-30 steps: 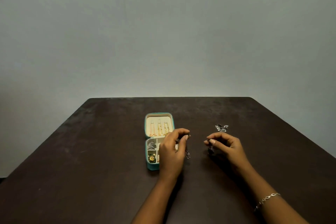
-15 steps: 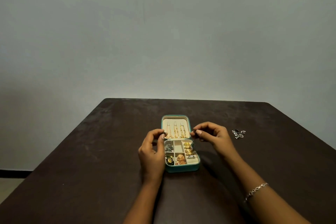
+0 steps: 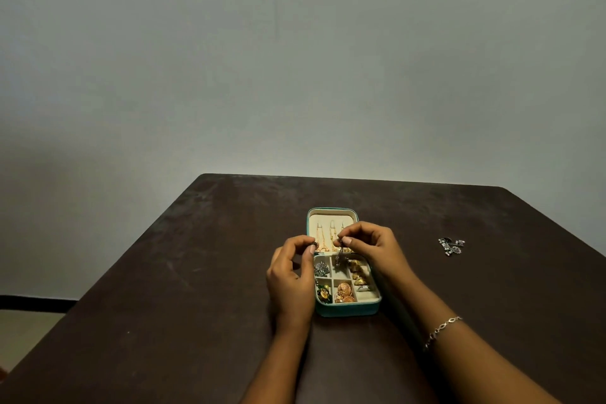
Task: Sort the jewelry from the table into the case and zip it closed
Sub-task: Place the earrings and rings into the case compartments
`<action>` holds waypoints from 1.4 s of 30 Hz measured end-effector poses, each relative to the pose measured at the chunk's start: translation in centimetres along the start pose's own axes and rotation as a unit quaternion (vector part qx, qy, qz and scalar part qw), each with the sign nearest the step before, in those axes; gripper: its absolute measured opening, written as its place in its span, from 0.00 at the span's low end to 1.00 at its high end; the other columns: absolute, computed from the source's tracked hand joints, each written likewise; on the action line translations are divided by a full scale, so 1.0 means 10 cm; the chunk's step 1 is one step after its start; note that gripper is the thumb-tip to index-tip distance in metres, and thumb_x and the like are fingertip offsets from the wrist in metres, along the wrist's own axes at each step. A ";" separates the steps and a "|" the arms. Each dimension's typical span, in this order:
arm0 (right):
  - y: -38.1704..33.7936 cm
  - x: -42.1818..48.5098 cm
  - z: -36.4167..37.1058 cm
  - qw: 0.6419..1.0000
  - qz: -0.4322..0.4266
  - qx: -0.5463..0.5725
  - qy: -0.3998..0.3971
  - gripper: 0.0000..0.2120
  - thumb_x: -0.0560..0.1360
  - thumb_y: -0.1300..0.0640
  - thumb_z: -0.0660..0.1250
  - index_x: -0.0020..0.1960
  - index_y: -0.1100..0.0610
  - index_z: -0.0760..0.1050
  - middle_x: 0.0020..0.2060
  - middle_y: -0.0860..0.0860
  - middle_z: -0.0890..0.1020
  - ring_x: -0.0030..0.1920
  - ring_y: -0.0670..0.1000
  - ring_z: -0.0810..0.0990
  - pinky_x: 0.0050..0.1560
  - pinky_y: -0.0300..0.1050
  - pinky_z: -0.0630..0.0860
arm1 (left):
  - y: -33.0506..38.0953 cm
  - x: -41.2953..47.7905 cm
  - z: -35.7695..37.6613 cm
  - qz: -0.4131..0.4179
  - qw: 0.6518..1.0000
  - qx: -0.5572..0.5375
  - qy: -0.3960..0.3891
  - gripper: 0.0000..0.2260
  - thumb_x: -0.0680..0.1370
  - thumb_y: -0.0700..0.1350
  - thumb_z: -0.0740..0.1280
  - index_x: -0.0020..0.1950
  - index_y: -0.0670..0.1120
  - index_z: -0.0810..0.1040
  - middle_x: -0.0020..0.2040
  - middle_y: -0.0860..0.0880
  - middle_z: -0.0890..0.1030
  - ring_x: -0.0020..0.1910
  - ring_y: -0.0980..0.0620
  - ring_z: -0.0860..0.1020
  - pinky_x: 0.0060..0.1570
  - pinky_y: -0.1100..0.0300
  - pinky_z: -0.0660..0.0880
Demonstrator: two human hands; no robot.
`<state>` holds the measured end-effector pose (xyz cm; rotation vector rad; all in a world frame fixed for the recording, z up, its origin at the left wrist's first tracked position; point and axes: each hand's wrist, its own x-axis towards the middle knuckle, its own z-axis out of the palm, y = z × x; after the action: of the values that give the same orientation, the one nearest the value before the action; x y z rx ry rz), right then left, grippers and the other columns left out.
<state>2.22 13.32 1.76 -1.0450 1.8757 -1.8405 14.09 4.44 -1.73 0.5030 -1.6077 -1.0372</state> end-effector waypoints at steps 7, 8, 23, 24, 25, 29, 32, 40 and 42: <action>0.18 -0.01 -0.05 0.990 -0.013 -0.140 0.016 0.09 0.69 0.63 0.71 0.38 0.49 0.81 0.43 0.47 0.81 0.51 0.49 0.78 0.51 0.48 0.76 | 0.01 0.01 0.01 0.008 1.000 0.011 0.002 0.09 0.73 0.36 0.68 0.44 0.51 0.79 0.41 0.59 0.79 0.42 0.54 0.77 0.37 0.60 0.75; 0.19 -0.01 -0.04 0.987 -0.023 -0.158 0.017 0.10 0.69 0.62 0.71 0.37 0.47 0.81 0.44 0.47 0.80 0.52 0.48 0.76 0.52 0.46 0.74 | 0.00 0.01 0.00 0.009 1.000 0.008 0.003 0.10 0.73 0.36 0.68 0.44 0.52 0.79 0.41 0.59 0.79 0.42 0.54 0.77 0.37 0.60 0.75; 0.27 -0.09 -0.11 0.993 -0.045 -0.058 0.094 0.09 0.74 0.64 0.66 0.45 0.51 0.80 0.49 0.50 0.78 0.50 0.49 0.79 0.55 0.51 0.77 | 0.22 0.10 0.09 -0.069 0.984 -0.155 -0.062 0.09 0.72 0.33 0.68 0.42 0.47 0.81 0.42 0.49 0.83 0.45 0.50 0.81 0.44 0.55 0.78; 0.28 -0.09 -0.11 0.993 -0.040 -0.044 0.099 0.08 0.74 0.63 0.65 0.46 0.53 0.80 0.49 0.51 0.78 0.51 0.49 0.79 0.56 0.52 0.76 | 0.24 0.12 0.12 -0.068 0.982 -0.158 -0.072 0.08 0.73 0.33 0.68 0.43 0.46 0.82 0.42 0.48 0.83 0.45 0.50 0.82 0.45 0.54 0.78; 0.28 -0.09 -0.11 0.994 -0.035 -0.030 0.102 0.07 0.74 0.63 0.65 0.47 0.54 0.80 0.50 0.51 0.78 0.52 0.50 0.79 0.56 0.54 0.76 | 0.26 0.14 0.15 -0.064 0.982 -0.155 -0.082 0.08 0.73 0.34 0.68 0.43 0.47 0.82 0.42 0.48 0.83 0.45 0.49 0.82 0.46 0.52 0.79; 0.32 -0.07 -0.10 0.996 -0.019 -0.012 0.090 0.07 0.75 0.60 0.64 0.49 0.53 0.80 0.51 0.51 0.78 0.53 0.51 0.79 0.58 0.56 0.75 | 0.26 0.22 0.25 -0.054 0.984 -0.130 -0.106 0.08 0.72 0.35 0.69 0.41 0.48 0.82 0.41 0.49 0.83 0.45 0.50 0.81 0.49 0.48 0.78; 0.35 -0.05 -0.10 0.997 -0.016 -0.018 0.076 0.07 0.75 0.58 0.65 0.51 0.51 0.79 0.52 0.50 0.78 0.54 0.51 0.78 0.57 0.57 0.75 | 0.20 0.25 0.28 -0.067 0.985 -0.114 -0.111 0.07 0.72 0.35 0.69 0.41 0.48 0.82 0.41 0.50 0.83 0.45 0.50 0.81 0.49 0.48 0.78; 0.37 -0.02 -0.10 0.997 -0.019 -0.022 0.068 0.08 0.75 0.56 0.65 0.54 0.50 0.78 0.52 0.49 0.78 0.53 0.51 0.78 0.56 0.57 0.76 | 0.12 0.26 0.31 -0.076 0.983 -0.102 -0.134 0.08 0.72 0.34 0.69 0.41 0.48 0.82 0.40 0.51 0.83 0.45 0.52 0.81 0.49 0.55 0.78; 0.36 -0.02 -0.10 0.997 -0.018 -0.018 0.068 0.08 0.76 0.56 0.64 0.54 0.50 0.78 0.52 0.49 0.78 0.53 0.51 0.78 0.56 0.56 0.76 | 0.12 0.27 0.30 -0.074 0.983 -0.097 -0.138 0.08 0.72 0.34 0.69 0.41 0.48 0.81 0.40 0.52 0.83 0.45 0.52 0.81 0.49 0.55 0.78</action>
<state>0.71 13.81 -1.64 -0.9942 1.9856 -1.9510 10.68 4.09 0.74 0.3626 -1.7070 -1.4106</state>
